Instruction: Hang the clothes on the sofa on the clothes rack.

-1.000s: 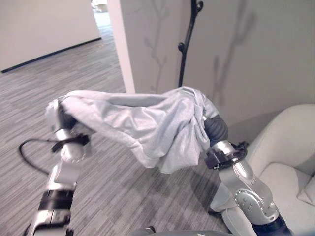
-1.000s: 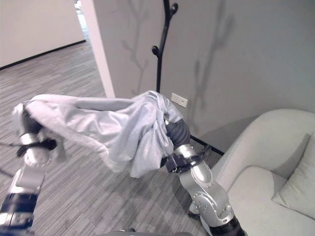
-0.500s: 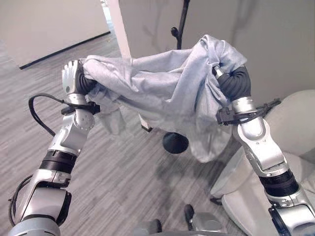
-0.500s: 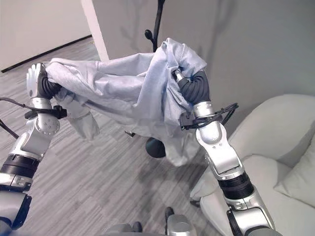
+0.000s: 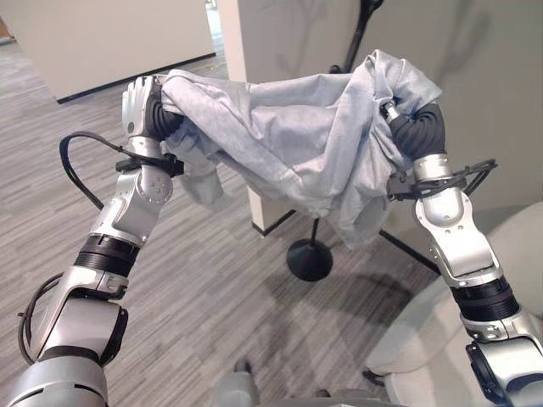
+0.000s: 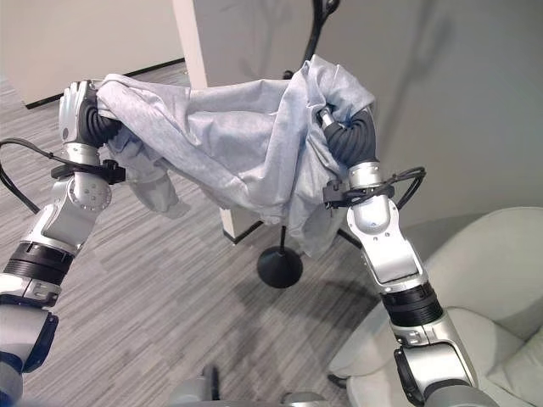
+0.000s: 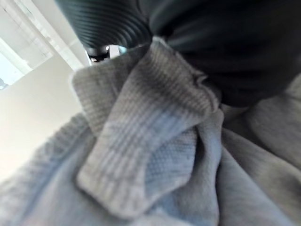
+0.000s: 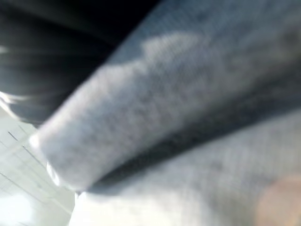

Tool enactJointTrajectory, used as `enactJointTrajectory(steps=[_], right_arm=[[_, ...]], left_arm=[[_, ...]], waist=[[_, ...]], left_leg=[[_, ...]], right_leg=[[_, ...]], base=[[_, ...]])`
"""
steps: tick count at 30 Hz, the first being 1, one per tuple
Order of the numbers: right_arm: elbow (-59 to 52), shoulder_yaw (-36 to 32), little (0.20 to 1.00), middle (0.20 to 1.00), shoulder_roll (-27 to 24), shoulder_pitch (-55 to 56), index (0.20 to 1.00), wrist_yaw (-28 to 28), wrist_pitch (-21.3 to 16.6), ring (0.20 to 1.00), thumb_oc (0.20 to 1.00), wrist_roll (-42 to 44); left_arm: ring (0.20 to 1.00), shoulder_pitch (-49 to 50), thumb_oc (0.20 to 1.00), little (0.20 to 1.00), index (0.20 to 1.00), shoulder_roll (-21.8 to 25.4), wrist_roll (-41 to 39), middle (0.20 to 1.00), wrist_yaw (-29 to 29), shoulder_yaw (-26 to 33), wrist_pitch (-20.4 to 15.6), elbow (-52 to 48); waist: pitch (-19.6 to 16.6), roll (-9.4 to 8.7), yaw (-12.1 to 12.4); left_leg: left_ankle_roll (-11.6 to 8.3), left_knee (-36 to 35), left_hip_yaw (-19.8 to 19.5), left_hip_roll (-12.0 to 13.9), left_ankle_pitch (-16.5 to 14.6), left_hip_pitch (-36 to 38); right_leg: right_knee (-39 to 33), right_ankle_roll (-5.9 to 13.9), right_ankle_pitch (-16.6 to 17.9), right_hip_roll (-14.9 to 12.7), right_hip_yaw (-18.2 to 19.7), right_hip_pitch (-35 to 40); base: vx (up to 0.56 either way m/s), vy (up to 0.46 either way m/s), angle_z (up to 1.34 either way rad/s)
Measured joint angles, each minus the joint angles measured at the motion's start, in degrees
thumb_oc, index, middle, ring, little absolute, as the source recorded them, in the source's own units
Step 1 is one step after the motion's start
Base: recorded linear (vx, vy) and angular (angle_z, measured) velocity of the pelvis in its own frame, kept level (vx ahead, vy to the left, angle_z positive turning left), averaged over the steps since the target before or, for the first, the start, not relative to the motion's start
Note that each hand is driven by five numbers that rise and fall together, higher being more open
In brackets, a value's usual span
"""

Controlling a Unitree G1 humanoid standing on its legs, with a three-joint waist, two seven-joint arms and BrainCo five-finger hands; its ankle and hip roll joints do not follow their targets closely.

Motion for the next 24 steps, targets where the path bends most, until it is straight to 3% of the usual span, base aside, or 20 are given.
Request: enactJointTrajectory(steps=[1, 3, 4, 6, 7, 8, 10, 13, 15, 18, 19, 22, 23, 24], right_arm=[[1.0, 2.1, 0.2, 0.2, 0.7, -0.3, 0.2, -1.3, 0.5, 0.2, 0.2, -0.1], [4.6, 4.3, 0.2, 0.2, -1.3, -4.1, 0.2, -1.5, 0.6, 0.2, 0.2, -2.6], [5.6, 4.1, 0.2, 0.2, -2.2, -5.6, 0.2, -1.6, 0.5, 0.2, 0.2, -3.3], [7.8, 3.1, 0.2, 0.2, -3.9, -8.9, 0.2, -3.8, 0.3, 0.2, 0.2, -8.7], [8.4, 3.3, 0.2, 0.2, -4.9, -9.4, 0.2, -3.8, 0.3, 0.2, 0.2, -9.6], [10.2, 3.1, 0.2, 0.2, -7.5, -10.8, 0.2, -4.7, -0.5, 0.2, 0.2, -12.5], [11.6, 3.6, 0.2, 0.2, -8.8, -13.4, 0.2, -7.5, -0.5, 0.2, 0.2, -17.2], [11.1, 3.5, 0.2, 0.2, -8.9, -14.0, 0.2, -9.7, -0.5, 0.2, 0.2, -20.6], [11.3, 3.3, 0.2, 0.2, -9.1, -13.4, 0.2, -10.8, -0.5, 0.2, 0.2, -21.4], [10.6, 2.5, 0.2, 0.2, -9.2, -11.9, 0.2, -11.7, -0.5, 0.2, 0.2, -22.2], [11.0, 2.4, 0.2, 0.2, -9.3, -11.8, 0.2, -12.5, -0.5, 0.2, 0.2, -22.5], [14.0, 4.5, 0.2, 0.2, -10.0, -12.7, 0.2, -13.7, -1.2, 0.2, 0.2, -22.9], [15.8, 5.9, 0.2, 0.2, -10.2, -13.5, 0.2, -13.9, -1.6, 0.2, 0.2, -23.0], [15.2, 5.4, 0.2, 0.2, -10.2, -12.8, 0.2, -14.0, -1.7, 0.2, 0.2, -23.0]], left_arm=[[0.2, -0.1, 0.2, 0.2, 0.2, 0.1, -0.1, 0.2, -0.1, -0.5, 0.2, 0.9], [0.2, -2.7, 0.2, 0.2, 0.2, 0.4, -0.2, 0.2, -0.8, -1.6, 0.3, 4.5], [0.2, -3.2, 0.2, 0.2, 0.2, 0.4, -0.2, 0.2, -1.0, -1.6, 0.4, 4.6], [0.2, -6.7, 0.2, 0.2, 0.2, 0.4, 0.0, 0.2, -0.9, -1.9, -0.8, 3.6], [0.2, -7.1, 0.2, 0.2, 0.2, 0.4, 0.0, 0.2, -0.9, -2.2, -1.0, 3.5], [0.2, -7.1, 0.2, 0.2, 0.2, -0.2, 0.1, 0.2, -0.9, -2.7, -1.2, 2.3], [0.2, -4.7, 0.2, 0.2, 0.2, -0.2, 0.1, 0.2, -0.4, -0.3, -1.1, -3.7], [0.2, -3.7, 0.2, 0.2, 0.2, -1.1, 1.2, 0.2, 0.3, 2.1, -1.0, -6.4], [0.2, -2.3, 0.2, 0.2, 0.2, -2.1, 2.5, 0.2, 0.4, 2.7, -1.1, -7.4], [0.2, -1.0, 0.2, 0.2, 0.2, -4.8, 3.6, 0.2, 0.7, 4.2, -1.4, -7.5], [0.2, -0.7, 0.2, 0.2, 0.2, -5.3, 4.6, 0.2, 1.0, 4.3, -1.5, -8.0], [0.2, -0.7, 0.2, 0.2, 0.2, -5.1, 4.7, 0.2, 1.7, 4.2, -1.6, -7.5], [0.2, -0.7, 0.2, 0.2, 0.2, -4.9, 4.7, 0.2, 1.7, 4.2, -1.5, -6.9], [0.2, -0.7, 0.2, 0.2, 0.2, -5.0, 4.7, 0.2, 1.7, 4.3, -1.6, -6.9]], waist=[[-0.2, -0.63, 1.0], [-0.9, -1.93, 1.5], [-0.8, -1.69, 1.2], [-1.2, -1.21, 1.0], [-1.2, -1.16, 0.9], [-1.4, -0.69, 0.1], [-2.3, 0.74, 0.0], [-2.5, 2.67, -0.7], [-1.7, 4.21, -1.8], [-1.1, 6.25, -2.8], [-1.1, 6.25, -4.0], [-0.8, 6.62, -5.3], [-0.6, 6.36, -6.0], [-0.5, 5.96, -7.1]], left_leg=[[-0.46, 3.9, 2.5, -1.1, 1.3, -0.1], [-0.34, 5.2, 6.9, -3.3, 1.3, -0.2], [0.21, 4.9, 7.5, -3.9, 1.7, -0.1], [5.99, 5.4, 8.7, -6.3, 3.0, 1.2], [6.82, 5.4, 8.6, -6.8, 2.5, 2.0], [8.88, 5.2, 8.5, -8.1, 1.1, 4.4], [10.31, 2.8, 10.5, -8.7, 1.9, 6.7], [12.47, 2.9, 12.9, -8.8, -0.5, 8.3], [12.86, 2.7, 12.9, -8.7, -0.8, 10.8], [12.57, 0.0, 13.0, -8.3, -1.5, 15.0], [12.47, 0.0, 12.8, -8.4, -1.6, 15.3], [11.38, 0.0, 13.1, -7.2, -2.7, 15.5], [11.07, 0.0, 13.1, -7.0, -2.6, 15.4], [10.53, 0.0, 12.2, -6.8, -2.6, 15.6]], right_leg=[[1.8, 0.29, -3.2, -1.6, 1.4, -0.2], [3.2, -1.57, -3.9, -5.1, 2.5, -0.1], [3.6, -1.21, -3.6, -5.8, 2.5, -0.2], [5.7, 0.14, -0.8, -7.6, 1.8, 0.1], [6.6, 0.85, -0.4, -8.2, 1.5, 0.5], [9.3, 2.25, 1.4, -9.0, 1.8, 0.7], [13.5, 1.88, 1.2, -10.7, 0.1, -1.0], [15.3, 2.67, 2.7, -11.0, -0.7, -4.0], [18.1, 1.93, 1.8, -10.8, -2.3, -5.1], [15.9, 2.83, 0.9, -11.0, -5.6, -6.3], [10.7, 4.71, 2.7, -11.0, -6.4, -6.3], [-0.9, 6.35, 6.4, -10.3, -7.8, -8.8], [-1.6, 6.55, 7.7, -10.1, -7.7, -10.0], [-1.3, 5.55, 9.3, -9.8, -7.6, -10.8]], base=[[0.22, 0.265, -0.89], [0.26, 0.272, -0.37], [0.47, 0.417, 0.08], [0.42, 0.348, 0.1], [0.47, 0.4, 0.12], [0.47, 0.395, 0.1], [0.21, 0.211, -0.28], [0.17, 0.221, -0.47], [0.09, 0.102, -0.29], [0.07, -0.029, -0.17], [0.14, -0.063, 0.03], [0.07, -0.078, -0.13], [0.02, -0.137, 0.16], [0.02, -0.088, 0.34]])
